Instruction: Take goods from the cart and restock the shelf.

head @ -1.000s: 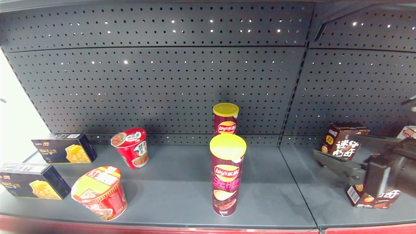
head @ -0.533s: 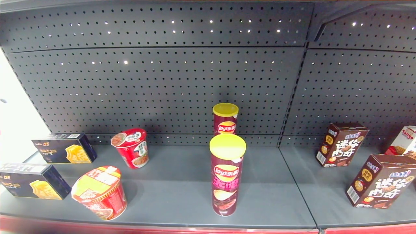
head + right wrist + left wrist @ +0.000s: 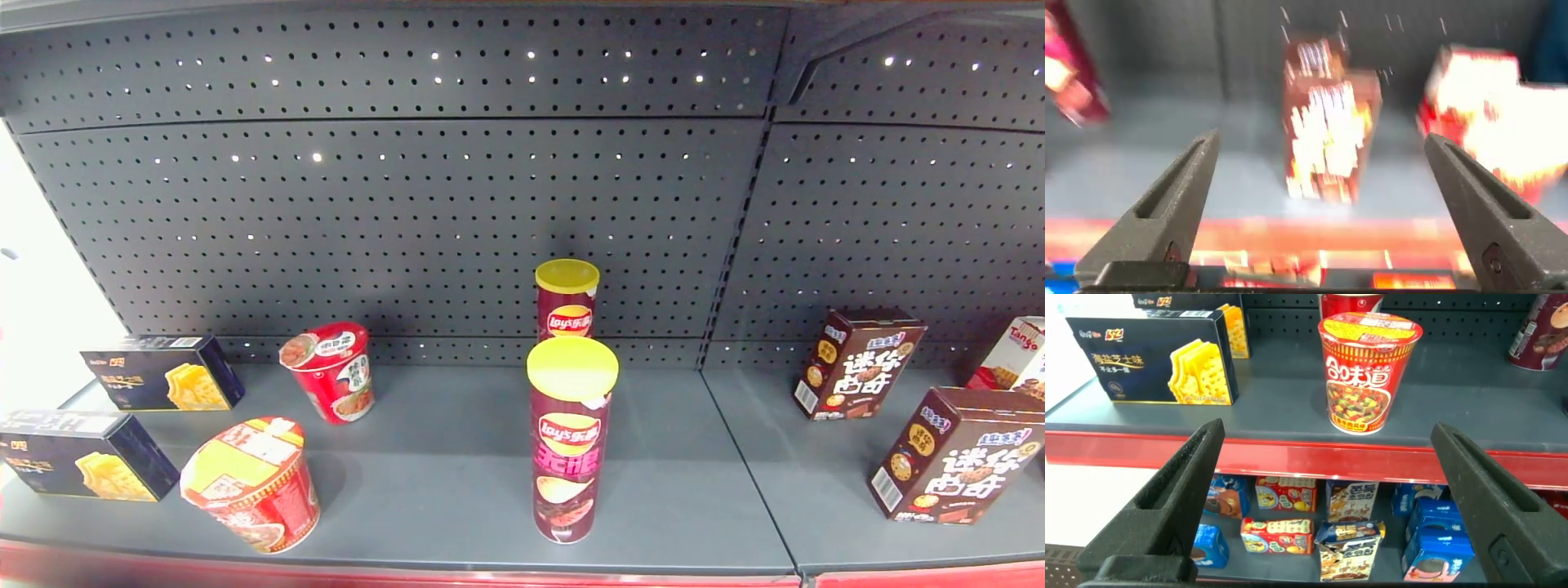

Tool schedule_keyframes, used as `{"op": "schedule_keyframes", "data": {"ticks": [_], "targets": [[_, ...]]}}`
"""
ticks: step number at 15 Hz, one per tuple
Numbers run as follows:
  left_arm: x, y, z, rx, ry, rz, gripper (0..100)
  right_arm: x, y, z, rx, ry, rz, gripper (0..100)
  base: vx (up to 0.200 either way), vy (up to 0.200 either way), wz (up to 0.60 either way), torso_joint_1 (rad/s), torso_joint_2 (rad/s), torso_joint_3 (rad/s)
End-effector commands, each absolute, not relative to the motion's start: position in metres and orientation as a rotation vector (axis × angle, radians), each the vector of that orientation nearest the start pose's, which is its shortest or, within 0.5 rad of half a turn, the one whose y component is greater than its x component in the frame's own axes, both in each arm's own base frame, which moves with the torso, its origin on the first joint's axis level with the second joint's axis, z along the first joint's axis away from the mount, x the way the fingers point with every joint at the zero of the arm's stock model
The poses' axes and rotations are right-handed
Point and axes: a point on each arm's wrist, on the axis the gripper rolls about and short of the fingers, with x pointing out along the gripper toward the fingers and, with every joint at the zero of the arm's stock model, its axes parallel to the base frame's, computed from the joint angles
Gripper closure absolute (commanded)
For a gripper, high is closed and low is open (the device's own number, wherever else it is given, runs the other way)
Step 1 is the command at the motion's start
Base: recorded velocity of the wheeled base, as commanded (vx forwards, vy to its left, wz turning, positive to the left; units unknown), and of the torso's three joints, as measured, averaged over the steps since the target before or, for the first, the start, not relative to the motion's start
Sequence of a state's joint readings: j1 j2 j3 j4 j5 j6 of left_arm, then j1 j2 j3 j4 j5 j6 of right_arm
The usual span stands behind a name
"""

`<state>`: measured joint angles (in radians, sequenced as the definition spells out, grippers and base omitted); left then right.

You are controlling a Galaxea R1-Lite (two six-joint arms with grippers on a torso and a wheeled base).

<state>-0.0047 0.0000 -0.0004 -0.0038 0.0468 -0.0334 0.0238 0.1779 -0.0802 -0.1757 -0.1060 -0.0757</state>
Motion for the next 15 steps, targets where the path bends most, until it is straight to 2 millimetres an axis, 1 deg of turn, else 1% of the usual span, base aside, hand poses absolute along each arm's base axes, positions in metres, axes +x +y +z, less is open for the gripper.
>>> {"op": "schedule_keyframes", "data": {"ticks": [1, 2, 3, 5, 6, 13, 15], "targets": [[-0.0227, 0.0012, 0.0760, -0.034, -0.004, 0.043, 0, -0.0232, -0.0047, 0.0815, -0.019, -0.054, -0.172, 0, 0.000, 0.000, 0.00, 0.000, 0.00, 0.000], [-0.0227, 0.0012, 0.0760, -0.034, -0.004, 0.043, 0, -0.0232, -0.0047, 0.0815, -0.019, -0.054, -0.172, 0, 0.000, 0.000, 0.00, 0.000, 0.00, 0.000], [-0.0227, 0.0012, 0.0758, -0.034, -0.002, 0.043, 0, -0.0232, -0.0022, 0.0808, 0.010, -0.050, -0.127, 0, 0.000, 0.000, 0.00, 0.000, 0.00, 0.000], [-0.0227, 0.0012, 0.0758, -0.034, -0.002, 0.043, 0, -0.0229, -0.0015, 0.0786, 0.052, -0.033, -0.096, 0, 0.000, 0.000, 0.00, 0.000, 0.00, 0.000], [-0.0228, 0.0012, 0.0764, -0.034, -0.005, 0.043, 0, -0.0230, -0.0013, 0.0751, 0.050, 0.004, -0.088, 0, 0.000, 0.000, 0.00, 0.000, 0.00, 0.000], [-0.0227, 0.0012, 0.0758, -0.034, -0.002, 0.043, 0, -0.0229, -0.0012, 0.0752, 0.034, 0.002, -0.081, 0, 0.000, 0.000, 0.00, 0.000, 0.00, 0.000], [-0.0227, 0.0012, 0.0760, -0.032, -0.004, 0.043, 0, -0.0229, -0.0006, 0.0751, -0.002, 0.006, -0.054, 0, 0.000, 0.000, 0.00, 0.000, 0.00, 0.000]]}}
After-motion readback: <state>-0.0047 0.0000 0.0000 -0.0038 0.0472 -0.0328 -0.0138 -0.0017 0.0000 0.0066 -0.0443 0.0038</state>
